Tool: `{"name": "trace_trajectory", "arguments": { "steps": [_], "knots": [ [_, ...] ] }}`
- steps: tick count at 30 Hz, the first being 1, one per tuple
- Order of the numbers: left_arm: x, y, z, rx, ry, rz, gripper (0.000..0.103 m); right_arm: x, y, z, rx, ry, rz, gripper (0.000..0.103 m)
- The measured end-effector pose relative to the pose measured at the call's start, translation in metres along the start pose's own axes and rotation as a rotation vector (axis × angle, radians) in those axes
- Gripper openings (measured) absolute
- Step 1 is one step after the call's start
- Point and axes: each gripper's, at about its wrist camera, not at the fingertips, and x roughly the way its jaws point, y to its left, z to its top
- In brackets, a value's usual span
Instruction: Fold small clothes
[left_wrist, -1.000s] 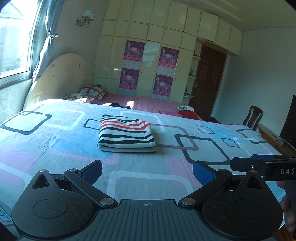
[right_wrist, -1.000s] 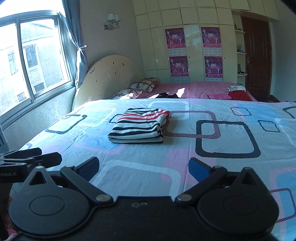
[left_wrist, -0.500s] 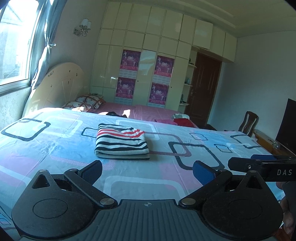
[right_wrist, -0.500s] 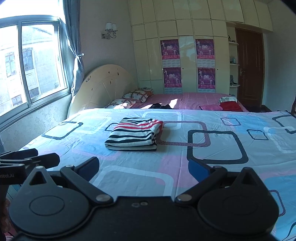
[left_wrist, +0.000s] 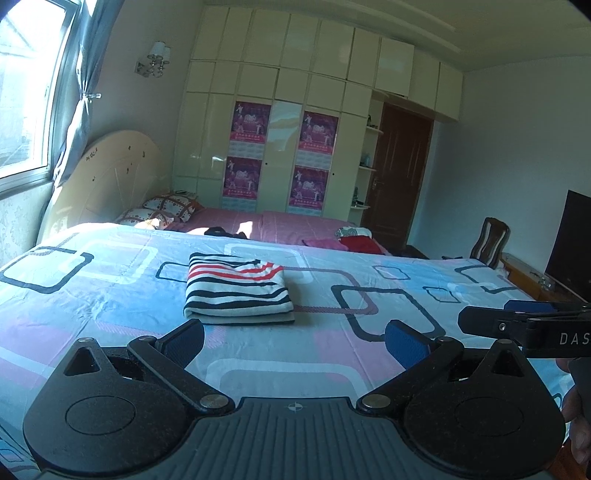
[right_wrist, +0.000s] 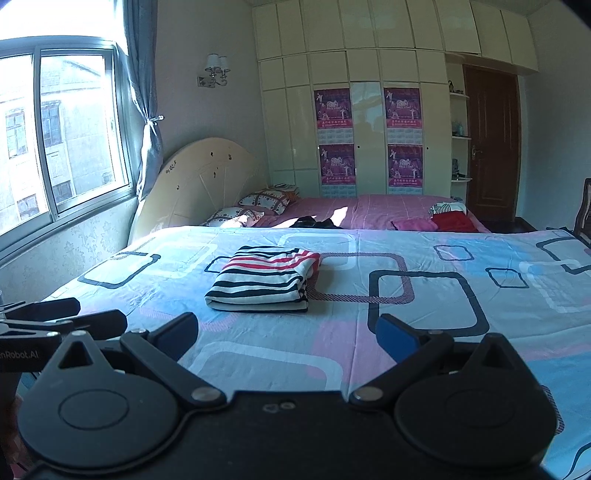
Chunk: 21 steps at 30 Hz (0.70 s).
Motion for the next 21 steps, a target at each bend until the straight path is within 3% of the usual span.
{"name": "trace_trajectory", "arguments": {
  "steps": [21],
  "knots": [
    [0.0,-0.0046,0.0056,0.022,-0.01,0.001,0.103,0.0019,0.0019,0.0016,-0.005,-0.012,-0.006,0.103]
  ]
}}
